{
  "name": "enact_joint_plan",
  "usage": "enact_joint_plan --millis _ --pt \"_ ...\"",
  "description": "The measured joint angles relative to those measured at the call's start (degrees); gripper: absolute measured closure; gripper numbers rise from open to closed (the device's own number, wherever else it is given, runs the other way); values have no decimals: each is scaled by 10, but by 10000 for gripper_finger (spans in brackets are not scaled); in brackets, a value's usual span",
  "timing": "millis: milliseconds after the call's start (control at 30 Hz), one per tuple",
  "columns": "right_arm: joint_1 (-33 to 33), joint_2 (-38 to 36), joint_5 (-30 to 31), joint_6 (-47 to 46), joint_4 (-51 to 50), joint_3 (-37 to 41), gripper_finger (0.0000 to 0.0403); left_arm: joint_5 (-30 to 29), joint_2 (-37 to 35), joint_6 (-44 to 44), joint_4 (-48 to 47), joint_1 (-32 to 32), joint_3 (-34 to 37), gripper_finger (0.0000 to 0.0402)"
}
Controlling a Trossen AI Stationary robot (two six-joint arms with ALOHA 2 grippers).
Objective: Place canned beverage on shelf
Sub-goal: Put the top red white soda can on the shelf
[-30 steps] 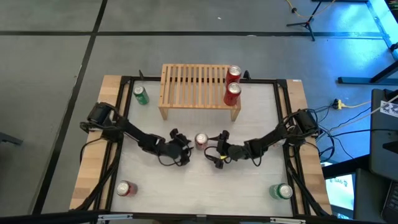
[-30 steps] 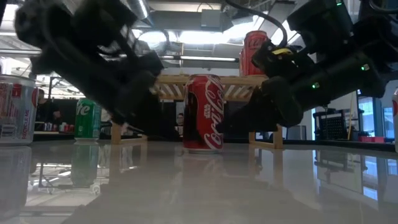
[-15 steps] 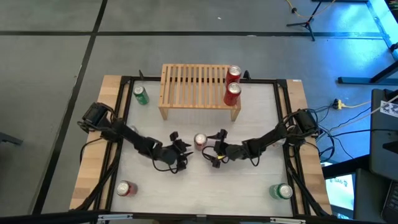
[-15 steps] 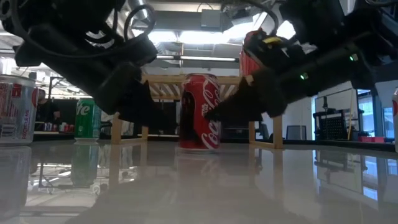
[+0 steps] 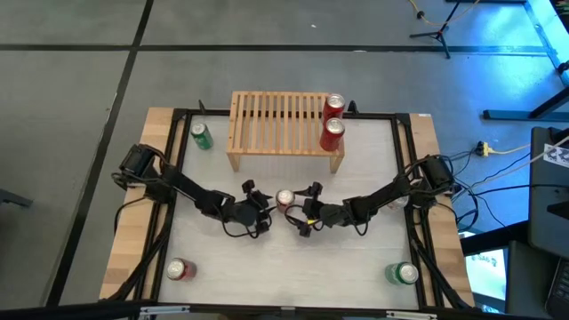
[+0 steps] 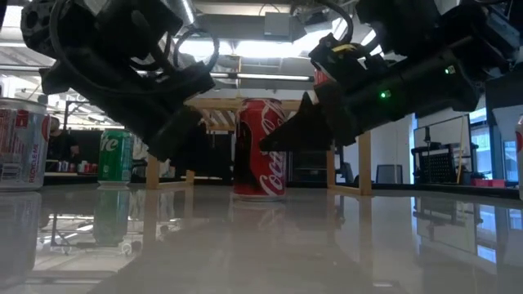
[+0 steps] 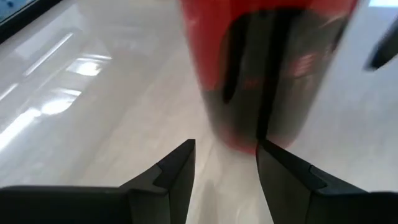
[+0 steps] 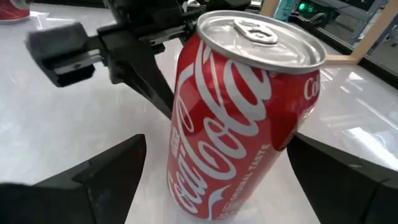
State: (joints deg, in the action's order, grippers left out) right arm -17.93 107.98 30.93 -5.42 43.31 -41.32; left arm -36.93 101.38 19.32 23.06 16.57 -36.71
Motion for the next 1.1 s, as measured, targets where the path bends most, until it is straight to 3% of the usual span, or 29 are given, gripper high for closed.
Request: enact_joint_plan --millis 467,700,1100 --pt "-1 0 -61 -22 -21 0 22 -63 -68 75 -109 30 0 244" --pt "-1 0 -49 -19 -48 0 22 5 -78 54 -68 81 0 244" --pt "-1 0 -64 -16 -19 0 22 -15 -37 56 -11 86 0 244"
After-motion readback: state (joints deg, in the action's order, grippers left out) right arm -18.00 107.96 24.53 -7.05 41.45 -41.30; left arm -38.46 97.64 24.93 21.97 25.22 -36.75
